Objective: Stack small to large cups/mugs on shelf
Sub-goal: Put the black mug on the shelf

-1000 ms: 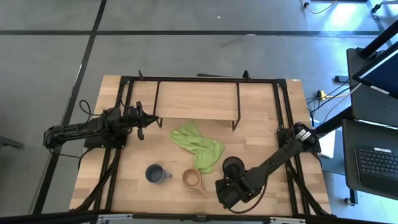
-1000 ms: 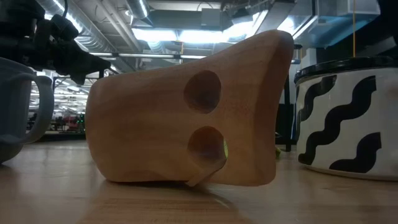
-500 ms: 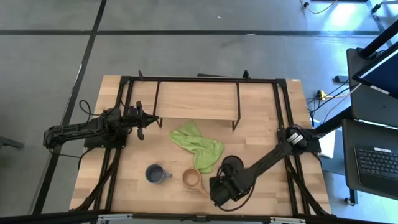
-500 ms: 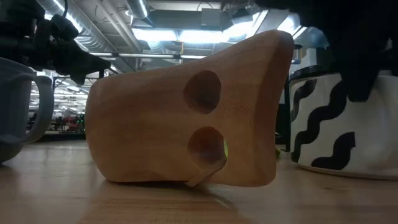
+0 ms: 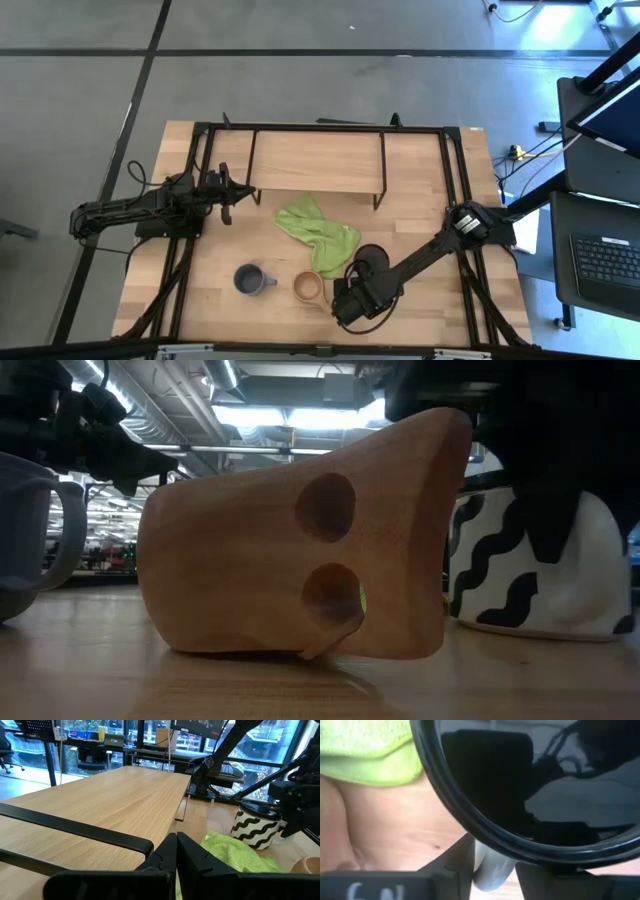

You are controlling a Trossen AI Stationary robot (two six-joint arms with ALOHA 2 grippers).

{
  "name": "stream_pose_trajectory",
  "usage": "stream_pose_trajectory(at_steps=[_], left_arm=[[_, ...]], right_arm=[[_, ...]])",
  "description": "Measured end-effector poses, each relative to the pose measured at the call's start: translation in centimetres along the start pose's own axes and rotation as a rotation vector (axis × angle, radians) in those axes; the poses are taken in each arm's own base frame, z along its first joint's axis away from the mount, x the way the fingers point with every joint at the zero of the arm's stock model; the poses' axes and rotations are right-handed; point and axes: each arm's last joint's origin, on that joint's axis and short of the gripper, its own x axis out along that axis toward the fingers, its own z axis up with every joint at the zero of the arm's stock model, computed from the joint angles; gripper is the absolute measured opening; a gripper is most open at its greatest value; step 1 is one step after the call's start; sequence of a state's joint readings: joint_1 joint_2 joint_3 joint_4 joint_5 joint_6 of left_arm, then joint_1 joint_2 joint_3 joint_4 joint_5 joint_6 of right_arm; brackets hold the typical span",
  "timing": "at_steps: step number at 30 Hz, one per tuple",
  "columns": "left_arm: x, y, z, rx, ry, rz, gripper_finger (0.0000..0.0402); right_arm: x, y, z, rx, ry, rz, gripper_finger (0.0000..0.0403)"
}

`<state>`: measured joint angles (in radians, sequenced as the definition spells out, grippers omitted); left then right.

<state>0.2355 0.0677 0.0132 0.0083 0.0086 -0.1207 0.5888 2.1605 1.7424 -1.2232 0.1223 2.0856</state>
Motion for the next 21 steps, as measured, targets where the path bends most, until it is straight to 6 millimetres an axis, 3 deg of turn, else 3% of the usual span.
stream_pose_trajectory(at_steps=[6, 21], left_arm=[[0.00, 0.00, 0.00, 0.000, 0.000, -0.001, 0.0000], [0.00, 0.00, 0.00, 0.000, 0.000, 0.000, 0.0000]], right_arm=[[0.03, 0.19, 0.29, 0.003, -0.019, 0.013, 0.0056], [-0.05, -0.40, 0.68, -0.011, -0.055, -0.047, 0.0058]])
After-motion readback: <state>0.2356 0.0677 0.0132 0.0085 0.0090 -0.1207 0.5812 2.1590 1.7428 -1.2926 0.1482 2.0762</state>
